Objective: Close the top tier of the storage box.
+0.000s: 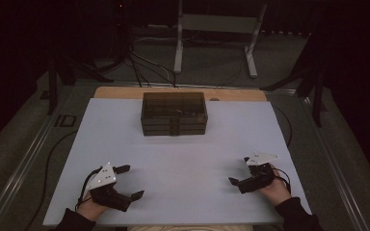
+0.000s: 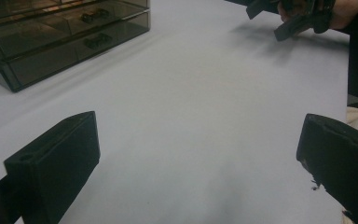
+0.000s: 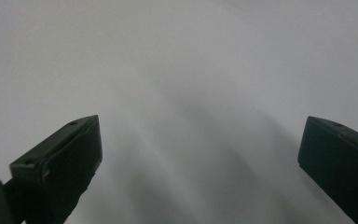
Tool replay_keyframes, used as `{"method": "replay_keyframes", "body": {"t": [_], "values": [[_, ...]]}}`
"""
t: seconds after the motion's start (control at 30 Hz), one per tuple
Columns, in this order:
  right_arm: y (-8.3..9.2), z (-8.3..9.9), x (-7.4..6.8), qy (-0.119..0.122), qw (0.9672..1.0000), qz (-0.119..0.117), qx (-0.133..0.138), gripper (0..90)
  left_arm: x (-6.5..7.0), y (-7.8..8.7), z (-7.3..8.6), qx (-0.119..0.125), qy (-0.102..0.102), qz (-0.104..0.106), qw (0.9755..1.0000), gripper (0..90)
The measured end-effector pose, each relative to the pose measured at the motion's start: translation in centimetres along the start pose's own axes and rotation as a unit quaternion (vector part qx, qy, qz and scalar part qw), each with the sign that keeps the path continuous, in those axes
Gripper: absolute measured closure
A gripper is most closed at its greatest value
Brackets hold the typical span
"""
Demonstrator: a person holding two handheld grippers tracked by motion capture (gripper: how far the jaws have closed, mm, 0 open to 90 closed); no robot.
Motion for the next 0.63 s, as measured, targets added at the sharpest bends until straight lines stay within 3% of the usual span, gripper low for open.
{"method": "replay_keyframes", "body": {"t": [0.13, 0.63], "values": [[0.36, -0.12, 0.13, -0.017, 0.9996, -0.003, 0.021, 0.0, 0.0, 0.02, 0.01, 0.0, -0.001, 0.0, 1.0, 0.0], [0.58, -0.04, 0.12, -0.011, 0.9998, 0.003, 0.015, 0.0, -0.01, -0.04, -0.01, -0.001, 0.001, -0.001, 1.0, 0.0]]}}
Point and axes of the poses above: each handheld gripper's, and its own axes: y roughly backward along the jaws, z roughly out of its underside, x roughly to its right, the point moved 5 cm from there along -y, roughly forward along the jaws, and after that the axes turned 14 degrees about -z, right-handed, at the moved point
